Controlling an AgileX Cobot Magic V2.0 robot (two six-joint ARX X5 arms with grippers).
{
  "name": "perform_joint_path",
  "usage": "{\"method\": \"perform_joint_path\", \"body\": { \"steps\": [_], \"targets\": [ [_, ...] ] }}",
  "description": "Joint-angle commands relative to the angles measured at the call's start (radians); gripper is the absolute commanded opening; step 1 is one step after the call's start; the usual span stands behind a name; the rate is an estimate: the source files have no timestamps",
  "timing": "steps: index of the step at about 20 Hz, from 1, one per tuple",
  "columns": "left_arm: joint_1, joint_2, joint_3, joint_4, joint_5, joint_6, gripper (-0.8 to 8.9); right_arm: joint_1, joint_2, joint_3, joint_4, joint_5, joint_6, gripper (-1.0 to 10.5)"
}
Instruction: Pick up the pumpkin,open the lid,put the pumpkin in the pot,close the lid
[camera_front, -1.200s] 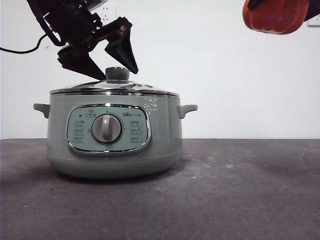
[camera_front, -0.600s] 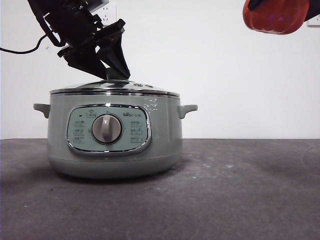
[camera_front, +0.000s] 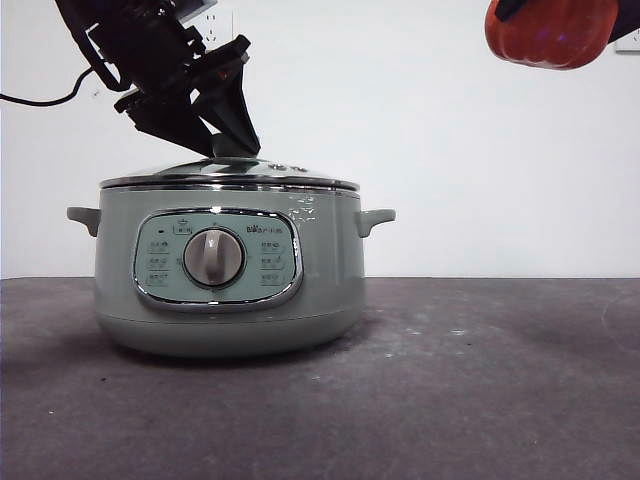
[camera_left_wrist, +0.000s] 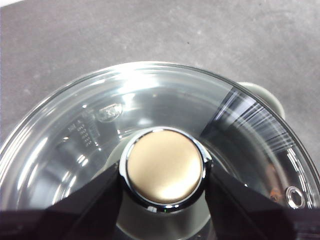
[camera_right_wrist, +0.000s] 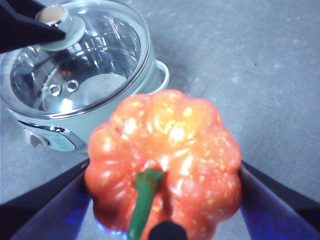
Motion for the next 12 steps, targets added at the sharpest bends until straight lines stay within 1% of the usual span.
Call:
{"method": "perform_joint_path", "body": {
  "steps": [1, 3, 8, 11, 12],
  "targets": [
    [-0.004, -0.043, 0.021, 0.032, 0.016, -0.016, -0.08, 0.002, 0.000, 0.002, 0.007, -0.001, -0.002, -0.1],
    [-0.003, -0.072, 0.025, 0.034, 0.010, -0.015, -0.08, 0.002, 0.002, 0.002, 0.009, -0.001, -0.002, -0.1],
    [0.006, -0.178, 0.064, -0.049, -0.022, -0.015, -0.08, 0.002, 0.006, 0.002, 0.046, -0.005, -0.002, -0.1],
    [0.013, -0.274, 0.105, -0.162, -0.067, -0.014, -0.08, 0.006, 0.041, 0.002, 0.103, -0.080, 0.003, -0.1],
    [0.018, -0.309, 0.112, -0.193, -0.080, -0.015, -0.09, 0.012, 0.058, 0.002, 0.133, -0.080, 0.008, -0.1]
  ]
}}
